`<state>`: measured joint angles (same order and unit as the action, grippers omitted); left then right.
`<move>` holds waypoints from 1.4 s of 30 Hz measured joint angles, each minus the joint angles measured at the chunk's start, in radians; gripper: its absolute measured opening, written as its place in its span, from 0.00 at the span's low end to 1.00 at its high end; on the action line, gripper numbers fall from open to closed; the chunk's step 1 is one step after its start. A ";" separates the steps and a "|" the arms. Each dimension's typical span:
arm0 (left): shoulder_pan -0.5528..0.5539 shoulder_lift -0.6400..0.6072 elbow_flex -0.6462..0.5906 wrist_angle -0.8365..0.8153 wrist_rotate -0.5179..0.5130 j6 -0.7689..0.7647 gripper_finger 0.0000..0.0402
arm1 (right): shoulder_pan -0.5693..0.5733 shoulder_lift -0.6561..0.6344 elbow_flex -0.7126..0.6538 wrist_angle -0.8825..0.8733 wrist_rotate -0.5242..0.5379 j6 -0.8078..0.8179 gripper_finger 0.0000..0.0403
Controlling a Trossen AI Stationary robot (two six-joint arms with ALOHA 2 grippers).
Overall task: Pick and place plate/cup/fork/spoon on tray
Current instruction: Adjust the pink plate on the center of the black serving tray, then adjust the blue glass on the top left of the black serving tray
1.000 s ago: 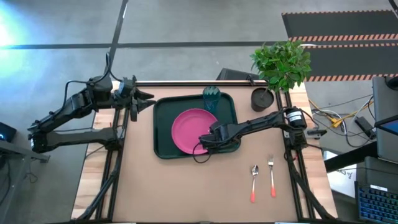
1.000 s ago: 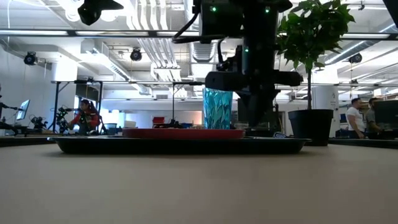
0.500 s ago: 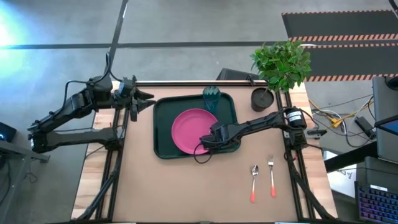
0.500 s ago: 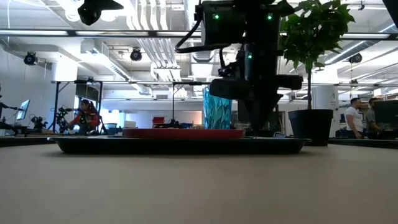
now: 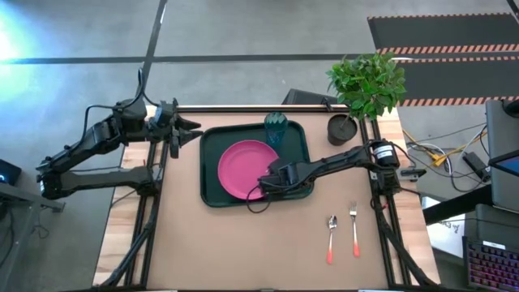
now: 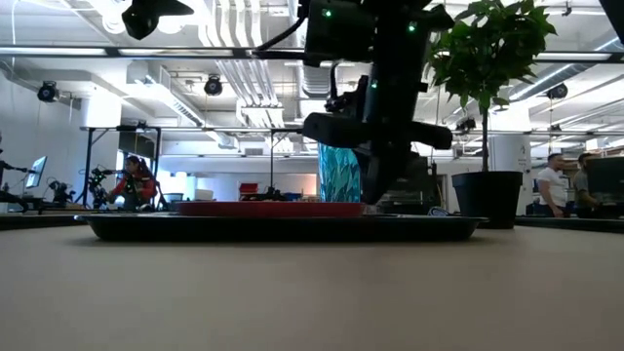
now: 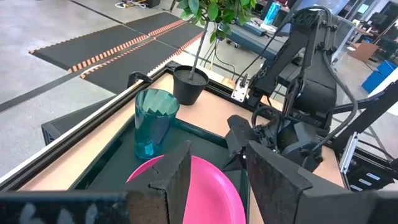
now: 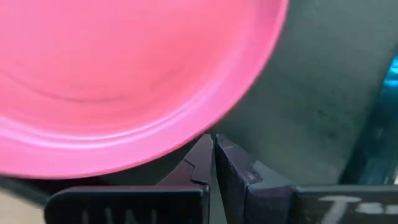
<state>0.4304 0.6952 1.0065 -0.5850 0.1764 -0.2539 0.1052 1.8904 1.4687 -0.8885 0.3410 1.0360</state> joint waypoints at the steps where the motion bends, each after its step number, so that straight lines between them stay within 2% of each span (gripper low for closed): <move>1: 0.000 0.000 0.000 0.000 0.000 0.000 0.34 | 0.004 -0.005 0.013 0.000 0.000 -0.015 0.02; 8: 0.000 0.000 0.000 0.000 0.000 0.000 0.34 | -0.003 -0.079 0.146 0.000 0.023 -0.204 0.02; 14: 0.000 0.000 0.000 0.000 0.000 0.000 0.34 | -0.105 -0.111 0.326 -0.086 0.052 -0.391 0.06; 16: 0.000 0.000 0.000 0.000 0.000 0.000 0.34 | -0.149 -0.106 0.393 -0.127 0.033 -0.433 0.10; 20: 0.000 -0.004 0.000 0.000 0.000 0.000 0.34 | -0.238 -0.094 0.480 -0.155 -0.073 -0.464 0.20; 27: 0.000 -0.025 0.000 0.000 0.002 0.006 0.34 | -0.309 -0.065 0.481 -0.155 -0.240 -0.479 0.34; 35: 0.000 -0.072 0.000 -0.001 0.002 0.007 0.34 | -0.337 -0.034 0.429 -0.158 -0.245 -0.519 0.38; 42: 0.000 -0.096 0.000 -0.002 0.002 0.006 0.34 | -0.373 -0.027 0.485 -0.170 -0.225 -0.563 0.37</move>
<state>0.4305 0.5996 1.0065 -0.5865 0.1787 -0.2475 -0.2677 1.8638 1.9539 -1.0580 0.1157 0.4734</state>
